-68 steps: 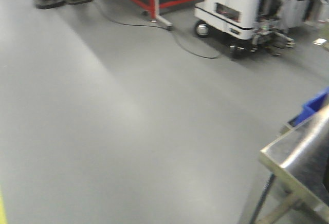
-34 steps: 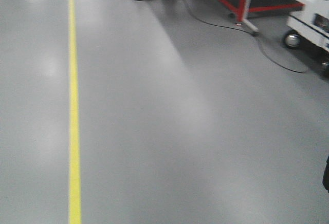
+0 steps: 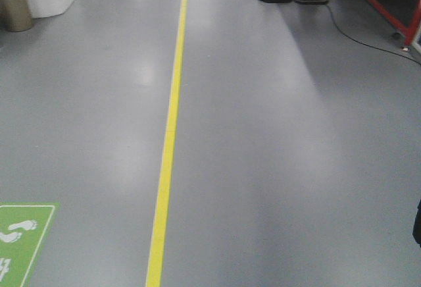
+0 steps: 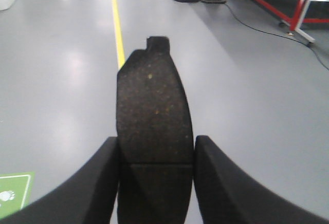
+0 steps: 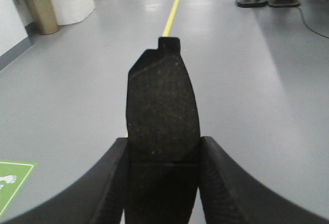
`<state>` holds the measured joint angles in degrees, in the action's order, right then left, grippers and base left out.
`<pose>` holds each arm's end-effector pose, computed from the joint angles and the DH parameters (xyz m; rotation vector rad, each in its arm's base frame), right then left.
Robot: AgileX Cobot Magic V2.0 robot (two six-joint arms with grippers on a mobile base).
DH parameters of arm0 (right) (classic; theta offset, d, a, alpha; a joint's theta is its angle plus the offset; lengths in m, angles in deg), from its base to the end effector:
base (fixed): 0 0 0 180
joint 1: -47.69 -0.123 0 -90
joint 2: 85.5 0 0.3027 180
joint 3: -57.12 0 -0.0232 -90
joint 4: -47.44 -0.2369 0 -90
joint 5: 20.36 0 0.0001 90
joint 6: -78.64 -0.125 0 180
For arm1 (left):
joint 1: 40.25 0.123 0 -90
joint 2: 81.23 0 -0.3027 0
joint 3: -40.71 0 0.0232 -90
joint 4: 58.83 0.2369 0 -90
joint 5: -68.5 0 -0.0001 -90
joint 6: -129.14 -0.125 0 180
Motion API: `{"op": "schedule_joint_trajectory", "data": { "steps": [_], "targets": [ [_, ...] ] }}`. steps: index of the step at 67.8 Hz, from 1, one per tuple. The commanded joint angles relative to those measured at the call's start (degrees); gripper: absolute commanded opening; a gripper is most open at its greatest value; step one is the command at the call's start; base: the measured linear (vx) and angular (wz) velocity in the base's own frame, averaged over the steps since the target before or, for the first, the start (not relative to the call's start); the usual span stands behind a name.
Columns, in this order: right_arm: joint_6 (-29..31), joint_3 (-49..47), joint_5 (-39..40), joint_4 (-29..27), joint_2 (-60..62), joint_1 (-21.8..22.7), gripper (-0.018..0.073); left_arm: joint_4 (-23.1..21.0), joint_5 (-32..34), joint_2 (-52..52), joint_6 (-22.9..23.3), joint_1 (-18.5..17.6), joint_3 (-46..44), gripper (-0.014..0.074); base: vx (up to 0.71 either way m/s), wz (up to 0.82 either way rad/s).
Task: Move and align brake pads A on conveyor
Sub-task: 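Drive forward along the yellow floor line past the striped cones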
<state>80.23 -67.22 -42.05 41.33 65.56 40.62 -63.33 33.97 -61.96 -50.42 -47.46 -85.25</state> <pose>0.0874 0.0158 0.2800 -0.0757 1.8549 0.1719 0.0523 -0.0122 0.2750 0.0809 1.8825 -0.1778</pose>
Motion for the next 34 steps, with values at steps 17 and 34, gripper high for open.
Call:
{"op": "schedule_joint_trajectory", "data": {
  "steps": [17,34],
  "targets": [
    [0.3,-1.7,5.3,0.0,-0.2,0.2,-0.0004,-0.6,5.2,0.6,0.6,-0.2,-1.5,-0.0006,0.17,0.34],
    [0.3,-1.7,5.3,0.0,-0.2,0.2,-0.0004,-0.7,5.2,0.6,0.6,-0.2,-1.5,-0.0006,0.30,0.15]
  ]
}}
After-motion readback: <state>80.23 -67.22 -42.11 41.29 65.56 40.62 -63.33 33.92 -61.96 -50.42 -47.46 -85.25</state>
